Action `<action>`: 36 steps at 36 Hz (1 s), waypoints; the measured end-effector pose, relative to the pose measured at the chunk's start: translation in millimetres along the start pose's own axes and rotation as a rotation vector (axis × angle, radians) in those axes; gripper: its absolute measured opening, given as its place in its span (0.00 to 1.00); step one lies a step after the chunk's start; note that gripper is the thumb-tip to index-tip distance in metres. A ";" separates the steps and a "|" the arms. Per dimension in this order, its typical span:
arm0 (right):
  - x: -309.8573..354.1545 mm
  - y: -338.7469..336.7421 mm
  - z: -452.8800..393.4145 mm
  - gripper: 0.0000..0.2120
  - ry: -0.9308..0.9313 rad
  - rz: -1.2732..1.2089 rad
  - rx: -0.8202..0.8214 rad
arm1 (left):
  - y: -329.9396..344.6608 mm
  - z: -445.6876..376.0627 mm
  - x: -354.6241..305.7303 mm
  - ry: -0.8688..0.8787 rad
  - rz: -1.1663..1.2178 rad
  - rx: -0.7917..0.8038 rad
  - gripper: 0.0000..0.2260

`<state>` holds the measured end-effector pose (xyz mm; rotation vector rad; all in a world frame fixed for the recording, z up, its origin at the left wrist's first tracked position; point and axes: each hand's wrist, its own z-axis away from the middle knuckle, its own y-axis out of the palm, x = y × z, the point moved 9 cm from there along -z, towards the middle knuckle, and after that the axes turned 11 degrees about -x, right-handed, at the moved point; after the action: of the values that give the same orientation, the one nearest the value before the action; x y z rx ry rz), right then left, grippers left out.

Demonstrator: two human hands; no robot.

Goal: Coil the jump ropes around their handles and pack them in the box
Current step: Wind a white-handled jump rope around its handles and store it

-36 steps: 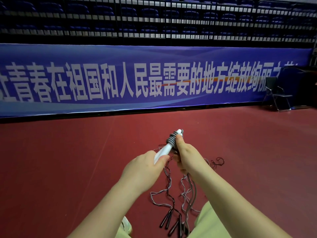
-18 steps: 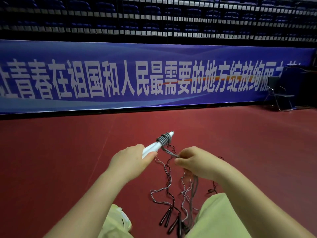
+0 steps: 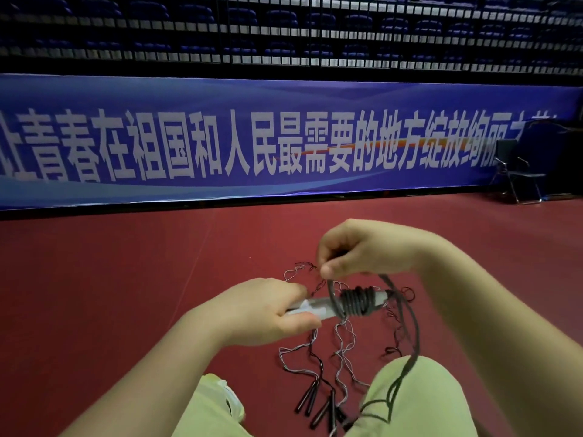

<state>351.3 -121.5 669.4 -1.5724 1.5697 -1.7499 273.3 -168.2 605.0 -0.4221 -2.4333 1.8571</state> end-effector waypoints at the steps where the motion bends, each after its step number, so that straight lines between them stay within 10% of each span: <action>1: -3.8 -0.7 -0.6 0.07 0.020 -0.112 0.030 | -2.8 1.2 -1.3 0.017 0.046 -0.025 0.19; 8: -14.4 15.3 -3.7 0.09 0.032 -0.678 0.175 | -13.9 8.7 -7.6 0.116 0.526 -0.111 0.26; 11: -26.9 18.2 -4.0 0.21 0.051 -0.859 0.039 | -16.5 9.4 -3.4 0.093 0.894 -0.166 0.39; 16: -19.5 45.2 6.1 0.42 -0.031 -1.298 -0.024 | -8.6 6.2 12.5 -0.022 1.184 -0.231 0.33; 18: -27.4 49.6 1.7 0.42 0.044 -1.256 -0.185 | -6.5 5.6 21.1 -0.078 1.179 -0.286 0.34; 22: -31.8 40.2 4.6 0.09 0.126 -0.745 -0.530 | -9.0 7.0 35.2 -0.181 0.984 -0.408 0.29; 36: -38.8 37.5 7.7 0.20 0.237 -0.565 -0.743 | -31.8 5.4 34.1 -0.372 0.298 -0.621 0.20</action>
<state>355.9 -107.7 616.9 -2.4154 2.2268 -1.7512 233.5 -172.6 629.6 -0.5249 -3.3614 1.2992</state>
